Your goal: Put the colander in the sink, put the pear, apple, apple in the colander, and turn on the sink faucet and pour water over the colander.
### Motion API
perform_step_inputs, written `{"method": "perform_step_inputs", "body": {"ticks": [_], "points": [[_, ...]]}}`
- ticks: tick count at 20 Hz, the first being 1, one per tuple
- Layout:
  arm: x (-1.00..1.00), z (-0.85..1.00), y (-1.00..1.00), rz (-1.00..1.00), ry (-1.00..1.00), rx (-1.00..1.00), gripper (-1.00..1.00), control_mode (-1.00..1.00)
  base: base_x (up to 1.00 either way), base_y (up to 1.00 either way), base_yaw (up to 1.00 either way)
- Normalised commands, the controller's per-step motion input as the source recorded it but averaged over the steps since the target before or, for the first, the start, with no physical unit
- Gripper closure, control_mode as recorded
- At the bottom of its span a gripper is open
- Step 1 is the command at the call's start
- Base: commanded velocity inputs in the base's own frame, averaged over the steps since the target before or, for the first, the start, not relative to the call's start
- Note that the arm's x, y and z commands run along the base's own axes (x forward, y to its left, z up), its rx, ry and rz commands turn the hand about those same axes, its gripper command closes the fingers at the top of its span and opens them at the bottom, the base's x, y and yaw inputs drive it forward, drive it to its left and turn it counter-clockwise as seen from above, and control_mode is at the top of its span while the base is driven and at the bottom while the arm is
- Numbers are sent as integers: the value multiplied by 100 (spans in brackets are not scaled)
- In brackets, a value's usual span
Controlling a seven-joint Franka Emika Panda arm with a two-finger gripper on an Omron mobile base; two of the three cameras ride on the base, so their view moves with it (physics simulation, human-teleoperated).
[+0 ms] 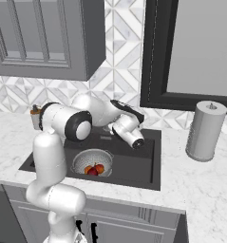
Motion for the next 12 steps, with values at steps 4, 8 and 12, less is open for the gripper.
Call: {"method": "perform_step_inputs", "body": {"ticks": [4,8,12], "points": [[27,-3,0,0,6,0,-100,-100,0,0,0],[21,-10,0,0,4,0,-100,-100,0,0,0],[12,-10,0,-1,0,0,-100,-100,0,0,0]]}}
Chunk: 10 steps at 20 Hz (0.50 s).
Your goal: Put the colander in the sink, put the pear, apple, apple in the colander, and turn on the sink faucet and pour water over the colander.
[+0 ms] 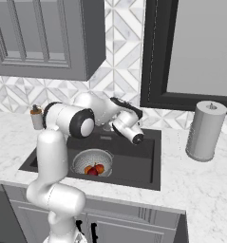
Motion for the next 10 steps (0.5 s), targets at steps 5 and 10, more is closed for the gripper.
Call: {"method": "perform_step_inputs", "body": {"ticks": [5,10], "points": [[3,-17,0,-2,0,0,-100,-100,0,0,0],[-1,-17,0,0,0,0,-100,-100,0,0,0]]}}
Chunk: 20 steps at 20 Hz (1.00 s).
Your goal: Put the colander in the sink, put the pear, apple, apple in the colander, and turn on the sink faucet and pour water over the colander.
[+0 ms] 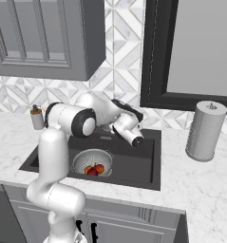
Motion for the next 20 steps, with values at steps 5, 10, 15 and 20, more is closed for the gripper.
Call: {"method": "perform_step_inputs", "body": {"ticks": [5,10,15,20], "points": [[0,-18,0,0,0,0,-100,-100,0,0,0],[19,-22,-1,0,0,0,-100,-100,0,0,0],[30,-9,0,0,2,0,-100,-100,0,0,0],[12,7,1,0,1,3,-100,-100,0,0,0]]}}
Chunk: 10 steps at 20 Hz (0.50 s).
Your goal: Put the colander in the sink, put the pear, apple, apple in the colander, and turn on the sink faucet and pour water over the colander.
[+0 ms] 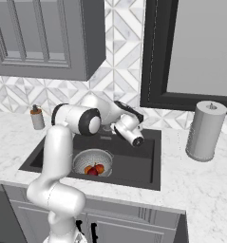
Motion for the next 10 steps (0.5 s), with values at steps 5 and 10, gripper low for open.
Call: {"method": "perform_step_inputs", "body": {"ticks": [5,10], "points": [[-23,9,0,0,0,1,-100,-100,0,0,0],[6,6,7,0,0,0,-100,-100,0,0,0]]}}
